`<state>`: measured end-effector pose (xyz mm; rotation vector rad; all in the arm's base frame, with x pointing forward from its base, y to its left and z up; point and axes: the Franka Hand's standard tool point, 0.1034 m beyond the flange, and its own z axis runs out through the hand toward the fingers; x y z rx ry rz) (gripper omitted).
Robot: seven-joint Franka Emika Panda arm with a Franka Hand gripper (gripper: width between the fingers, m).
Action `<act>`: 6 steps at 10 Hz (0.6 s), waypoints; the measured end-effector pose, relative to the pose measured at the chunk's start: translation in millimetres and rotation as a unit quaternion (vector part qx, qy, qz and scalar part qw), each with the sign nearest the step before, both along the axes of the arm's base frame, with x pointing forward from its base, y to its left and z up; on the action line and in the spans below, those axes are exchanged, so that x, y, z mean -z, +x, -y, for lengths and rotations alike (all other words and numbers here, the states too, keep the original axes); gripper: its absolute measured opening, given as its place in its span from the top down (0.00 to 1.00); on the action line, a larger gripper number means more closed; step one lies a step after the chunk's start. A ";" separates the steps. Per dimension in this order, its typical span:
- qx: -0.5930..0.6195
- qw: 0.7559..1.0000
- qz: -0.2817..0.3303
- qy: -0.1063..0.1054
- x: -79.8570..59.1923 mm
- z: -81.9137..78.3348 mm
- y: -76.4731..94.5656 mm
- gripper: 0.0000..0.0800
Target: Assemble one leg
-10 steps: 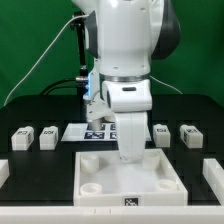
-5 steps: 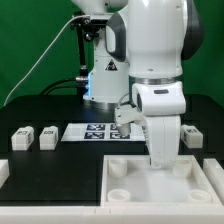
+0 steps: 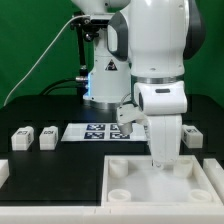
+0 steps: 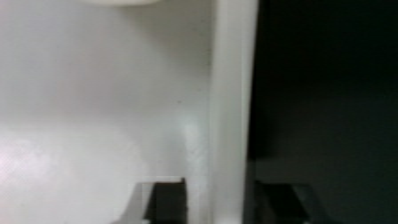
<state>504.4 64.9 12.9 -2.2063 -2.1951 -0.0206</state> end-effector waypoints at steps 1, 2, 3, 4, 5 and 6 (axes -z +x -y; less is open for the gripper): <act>0.000 1.000 0.000 0.000 -0.3 -1.1 0.2 0.53; -0.001 1.000 0.000 0.001 -0.6 -2.6 -0.1 0.53; -0.001 1.000 0.000 0.001 -0.7 -1.9 -0.3 0.29; 0.001 1.000 -0.001 0.000 -0.2 0.4 -0.8 0.22; 0.003 1.000 -0.002 0.000 0.1 1.5 -1.3 0.22; 0.003 1.000 -0.002 0.000 0.3 1.4 -1.8 0.19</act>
Offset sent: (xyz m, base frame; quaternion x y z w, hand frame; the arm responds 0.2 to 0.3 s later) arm -0.0061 -0.0083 0.0039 0.0066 -0.0069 -0.0125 0.9999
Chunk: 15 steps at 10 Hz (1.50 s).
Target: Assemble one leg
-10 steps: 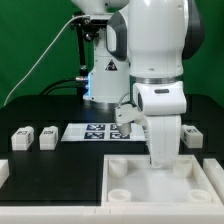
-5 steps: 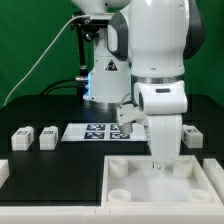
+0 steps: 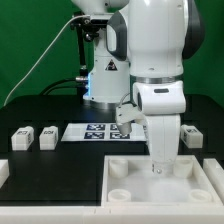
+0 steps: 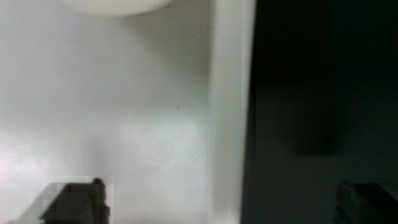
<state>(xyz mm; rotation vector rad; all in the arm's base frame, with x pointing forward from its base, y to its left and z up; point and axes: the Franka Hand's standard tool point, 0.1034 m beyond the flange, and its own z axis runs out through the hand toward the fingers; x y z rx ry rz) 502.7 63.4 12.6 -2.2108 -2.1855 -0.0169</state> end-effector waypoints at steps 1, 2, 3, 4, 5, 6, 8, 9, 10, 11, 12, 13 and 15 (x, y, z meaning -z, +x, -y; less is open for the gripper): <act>0.000 1.000 0.000 0.000 -0.2 -0.2 -0.9 0.19; 0.007 1.000 0.000 -0.002 -4.2 -0.6 -3.3 0.19; 0.014 1.000 0.001 -0.005 -13.8 -0.7 -8.5 0.19; 0.016 1.000 0.006 -0.009 -25.9 -0.6 -14.2 0.19; 0.015 1.000 0.006 -0.014 -36.7 1.1 -18.5 0.19; 0.014 1.000 0.006 -0.021 -49.4 3.8 -22.1 0.19; 0.037 0.999 0.007 -0.022 -53.0 4.9 -24.4 0.19; 0.037 0.999 0.006 -0.022 -51.7 5.3 -25.1 0.19; 0.060 0.998 0.006 -0.022 -51.9 5.2 -25.1 0.19; 0.107 0.994 0.005 -0.022 -51.7 4.8 -25.3 0.19; 0.159 0.987 0.004 -0.022 -51.7 4.6 -25.3 0.19; 0.202 0.979 0.004 -0.020 -51.2 2.9 -26.3 0.19; 0.357 0.934 0.004 -0.011 -44.9 -19.9 -40.3 0.19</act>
Offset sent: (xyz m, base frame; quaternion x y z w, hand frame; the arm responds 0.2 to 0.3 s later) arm -0.0340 -0.0036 0.0459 -0.0056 -0.0391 0.0270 0.9989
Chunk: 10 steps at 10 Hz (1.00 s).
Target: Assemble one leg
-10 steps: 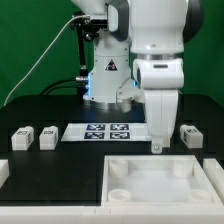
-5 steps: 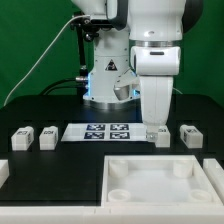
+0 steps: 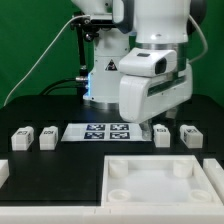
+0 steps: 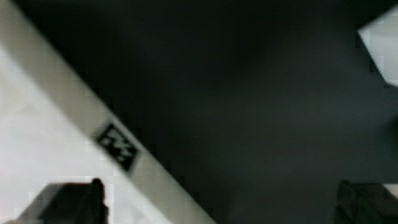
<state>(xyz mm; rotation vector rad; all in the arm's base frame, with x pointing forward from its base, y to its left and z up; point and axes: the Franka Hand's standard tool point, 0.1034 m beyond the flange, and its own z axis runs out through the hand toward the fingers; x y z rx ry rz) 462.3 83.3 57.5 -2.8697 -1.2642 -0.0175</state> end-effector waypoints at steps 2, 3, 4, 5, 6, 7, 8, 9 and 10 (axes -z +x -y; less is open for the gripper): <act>0.134 0.991 -0.005 0.010 -0.5 -22.7 -3.4 0.19; 0.208 0.978 -0.009 0.016 -1.3 -34.8 -4.8 0.19; 0.271 0.962 -0.011 0.021 -2.6 -48.1 -5.5 0.19; 0.304 0.952 -0.012 0.023 -3.3 -62.3 -6.7 0.19; 0.312 0.950 -0.011 0.025 -3.7 -71.8 -6.4 0.19; 0.307 0.951 -0.010 0.026 -4.3 -78.5 -5.2 0.19; 0.304 0.952 -0.014 0.023 -3.7 -77.0 -6.5 0.19; 0.304 0.952 -0.031 0.009 -3.6 -75.0 -8.2 0.19; 0.304 0.952 -0.035 0.006 -4.2 -75.1 -7.5 0.19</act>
Offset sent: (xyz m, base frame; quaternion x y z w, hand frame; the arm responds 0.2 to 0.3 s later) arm 0.0017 0.0401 0.0053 -0.0053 -0.0015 0.3372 0.9414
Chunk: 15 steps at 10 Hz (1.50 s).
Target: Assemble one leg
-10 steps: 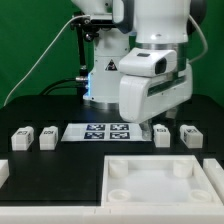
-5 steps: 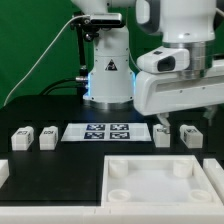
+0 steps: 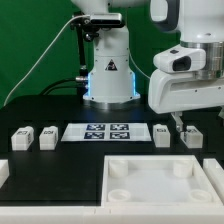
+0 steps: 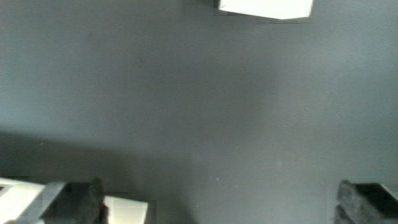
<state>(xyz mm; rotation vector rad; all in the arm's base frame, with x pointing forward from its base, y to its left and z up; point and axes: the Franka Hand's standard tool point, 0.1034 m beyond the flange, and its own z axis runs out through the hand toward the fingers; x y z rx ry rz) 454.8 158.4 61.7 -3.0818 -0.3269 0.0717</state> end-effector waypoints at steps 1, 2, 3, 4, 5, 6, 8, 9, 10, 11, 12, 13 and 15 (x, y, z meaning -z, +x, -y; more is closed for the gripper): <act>-0.002 1.000 -0.029 -0.010 0.5 2.4 -4.7 0.19; -0.007 0.996 -0.089 -0.030 -0.1 6.1 -10.2 0.19; 0.012 0.991 -0.132 -0.029 5.4 7.5 -9.5 0.19; 0.037 0.979 -0.196 -0.041 10.4 7.1 -23.6 0.19; 0.045 0.964 -0.258 -0.053 15.6 -0.1 -32.5 0.19; 0.056 0.948 -0.307 -0.059 23.6 -8.8 -38.4 0.19; 0.059 0.915 -0.393 -0.071 36.0 -16.4 -49.3 0.19; 0.060 0.922 -0.376 -0.065 43.2 -22.9 -42.3 0.19; 0.059 0.924 -0.372 -0.065 39.6 -22.2 -42.5 0.19; 0.059 0.920 -0.381 -0.067 39.5 -21.0 -44.5 0.19; 0.058 0.915 -0.394 -0.070 40.7 -20.3 -46.4 0.19; 0.058 0.915 -0.392 -0.069 42.5 -20.9 -45.7 0.19; 0.047 0.882 -0.461 -0.084 48.3 -17.9 -63.1 0.19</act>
Offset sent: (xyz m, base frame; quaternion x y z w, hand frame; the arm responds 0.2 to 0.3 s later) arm -0.0234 0.0161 -0.0181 0.0611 -0.3310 0.1401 0.9312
